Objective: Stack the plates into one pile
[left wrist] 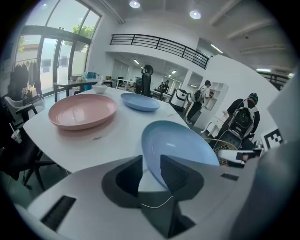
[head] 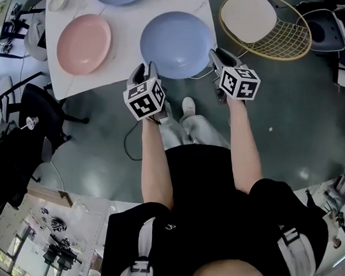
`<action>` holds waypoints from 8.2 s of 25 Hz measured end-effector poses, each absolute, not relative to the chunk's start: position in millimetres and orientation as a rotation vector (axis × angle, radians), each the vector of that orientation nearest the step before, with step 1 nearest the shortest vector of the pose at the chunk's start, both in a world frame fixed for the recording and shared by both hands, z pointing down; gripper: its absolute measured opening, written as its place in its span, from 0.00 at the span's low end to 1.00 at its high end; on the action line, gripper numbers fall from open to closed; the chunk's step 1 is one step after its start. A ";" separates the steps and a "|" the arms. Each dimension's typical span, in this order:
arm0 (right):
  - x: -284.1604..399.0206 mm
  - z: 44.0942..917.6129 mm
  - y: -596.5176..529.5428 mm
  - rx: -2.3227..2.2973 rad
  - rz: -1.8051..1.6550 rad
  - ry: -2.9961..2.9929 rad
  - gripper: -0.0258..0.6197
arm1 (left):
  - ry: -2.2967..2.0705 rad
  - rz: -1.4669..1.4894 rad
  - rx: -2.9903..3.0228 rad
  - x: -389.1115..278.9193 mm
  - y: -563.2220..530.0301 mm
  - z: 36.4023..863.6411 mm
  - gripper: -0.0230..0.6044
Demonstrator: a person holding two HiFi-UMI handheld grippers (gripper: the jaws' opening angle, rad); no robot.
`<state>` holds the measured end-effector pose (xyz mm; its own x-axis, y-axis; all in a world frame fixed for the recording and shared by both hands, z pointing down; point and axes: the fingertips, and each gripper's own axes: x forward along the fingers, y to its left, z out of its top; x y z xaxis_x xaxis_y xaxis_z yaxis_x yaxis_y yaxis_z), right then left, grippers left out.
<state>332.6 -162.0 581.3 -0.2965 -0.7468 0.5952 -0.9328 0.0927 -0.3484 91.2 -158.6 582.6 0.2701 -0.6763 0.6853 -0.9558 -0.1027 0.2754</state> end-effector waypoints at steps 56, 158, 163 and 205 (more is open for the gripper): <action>0.7 574.9 -317.9 1.387 0.933 -2.218 0.17 | -1.729 0.411 1.640 -214.3 -249.1 571.5 0.22; 185.1 583.7 -480.2 1.542 1.146 -2.191 0.29 | -1.596 0.426 1.789 -24.1 -473.4 567.8 0.25; 186.8 587.4 -488.1 1.556 1.167 -2.219 0.30 | -1.598 0.448 1.784 -22.9 -480.2 575.5 0.26; 43.0 290.9 -386.1 1.679 0.255 -2.820 0.05 | -1.934 -0.151 2.195 -136.3 -363.8 314.3 0.06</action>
<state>43.0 -386.1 290.9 -0.4714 -0.8805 -0.0496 -0.8574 0.4707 -0.2081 -136.3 -363.8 314.3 0.1327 -0.9892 0.0625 -0.9676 -0.1156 0.2246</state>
